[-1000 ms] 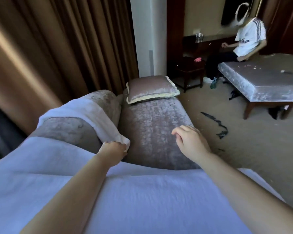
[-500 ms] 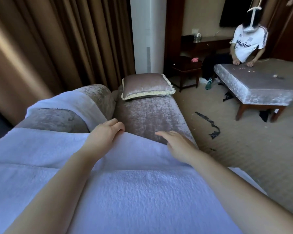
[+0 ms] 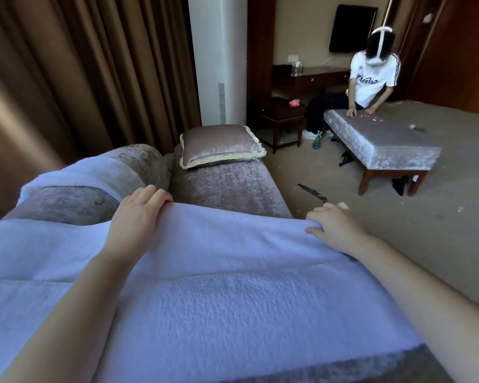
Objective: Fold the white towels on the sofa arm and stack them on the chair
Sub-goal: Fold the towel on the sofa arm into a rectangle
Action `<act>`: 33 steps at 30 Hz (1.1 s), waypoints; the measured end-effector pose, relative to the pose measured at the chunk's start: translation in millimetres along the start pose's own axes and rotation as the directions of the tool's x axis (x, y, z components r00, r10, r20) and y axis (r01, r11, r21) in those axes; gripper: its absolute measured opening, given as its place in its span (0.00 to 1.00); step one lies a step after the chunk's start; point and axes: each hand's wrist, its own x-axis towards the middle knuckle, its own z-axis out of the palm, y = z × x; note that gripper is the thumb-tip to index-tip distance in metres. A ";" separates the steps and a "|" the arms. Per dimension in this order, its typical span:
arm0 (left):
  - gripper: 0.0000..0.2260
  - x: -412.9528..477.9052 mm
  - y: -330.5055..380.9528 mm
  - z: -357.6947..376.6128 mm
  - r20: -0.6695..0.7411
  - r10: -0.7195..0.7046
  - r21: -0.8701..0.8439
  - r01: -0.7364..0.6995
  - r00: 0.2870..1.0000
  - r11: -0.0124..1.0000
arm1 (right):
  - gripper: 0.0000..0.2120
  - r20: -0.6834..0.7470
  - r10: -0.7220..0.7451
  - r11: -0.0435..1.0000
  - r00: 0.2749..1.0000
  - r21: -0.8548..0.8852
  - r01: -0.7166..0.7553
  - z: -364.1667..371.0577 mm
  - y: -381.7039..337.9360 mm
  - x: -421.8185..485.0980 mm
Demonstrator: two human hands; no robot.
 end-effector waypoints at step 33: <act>0.20 -151.0 92.0 -93.4 0.027 0.233 0.122 -0.235 0.972 0.964 | 0.06 -0.364 -0.270 0.961 0.891 -0.039 0.275 4.2 43.2 -226.3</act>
